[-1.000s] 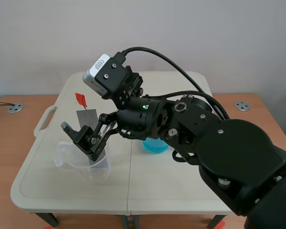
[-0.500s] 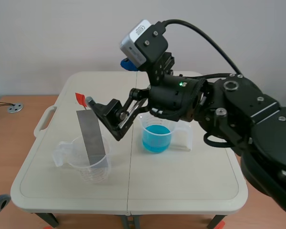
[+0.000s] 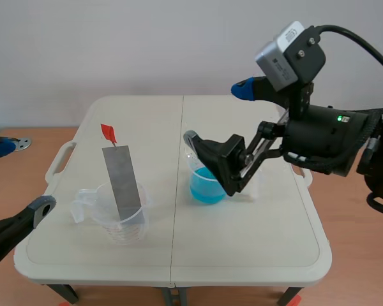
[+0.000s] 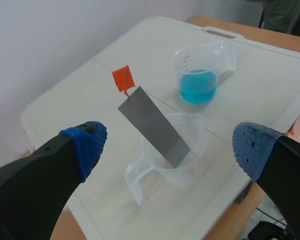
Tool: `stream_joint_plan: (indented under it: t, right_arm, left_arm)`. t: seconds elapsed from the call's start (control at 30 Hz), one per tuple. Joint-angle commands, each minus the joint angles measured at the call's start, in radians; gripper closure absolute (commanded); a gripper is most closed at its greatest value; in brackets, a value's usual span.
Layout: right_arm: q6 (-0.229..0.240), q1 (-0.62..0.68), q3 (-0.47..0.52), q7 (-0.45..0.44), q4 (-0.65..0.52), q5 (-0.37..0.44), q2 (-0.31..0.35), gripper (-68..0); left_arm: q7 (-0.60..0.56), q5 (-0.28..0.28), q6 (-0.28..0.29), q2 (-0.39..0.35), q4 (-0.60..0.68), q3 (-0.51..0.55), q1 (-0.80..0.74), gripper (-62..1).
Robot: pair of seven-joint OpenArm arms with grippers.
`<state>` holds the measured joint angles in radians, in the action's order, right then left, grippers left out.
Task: Hold the metal plate by the orange handle, dip it into the blue solution, take it out and point at it, then put the plate back in the beaker on the left.
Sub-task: 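Return to the home posture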
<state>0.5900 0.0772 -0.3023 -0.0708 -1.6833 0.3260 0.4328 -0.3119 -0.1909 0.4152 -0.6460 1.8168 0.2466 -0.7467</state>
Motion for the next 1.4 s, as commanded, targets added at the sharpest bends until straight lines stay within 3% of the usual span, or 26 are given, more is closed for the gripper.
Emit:
stream_joint_plan:
  t: [0.0, 0.3, 0.6, 1.37]
  right_arm:
    - [0.007, 0.020, 0.027, -0.013, -0.034, 0.035, 0.021, -66.3]
    - [0.067, 0.212, 0.204, -0.013, -0.111, 0.087, 0.060, -66.3]
    - [0.092, 0.328, 0.347, -0.013, -0.146, 0.109, 0.060, -66.3]
    - [0.092, 0.330, 0.376, 0.005, -0.146, 0.109, 0.060, -66.3]
  left_arm:
    - [0.005, -0.008, -0.003, 0.019, 0.013, 0.004, 0.026, -54.2]
    - [0.051, -0.007, 0.000, 0.076, 0.016, 0.000, 0.102, -54.2]
    - [0.047, -0.008, 0.002, 0.084, 0.036, 0.000, 0.102, -54.2]
    - [0.086, -0.008, 0.002, 0.084, 0.077, 0.000, 0.101, -54.2]
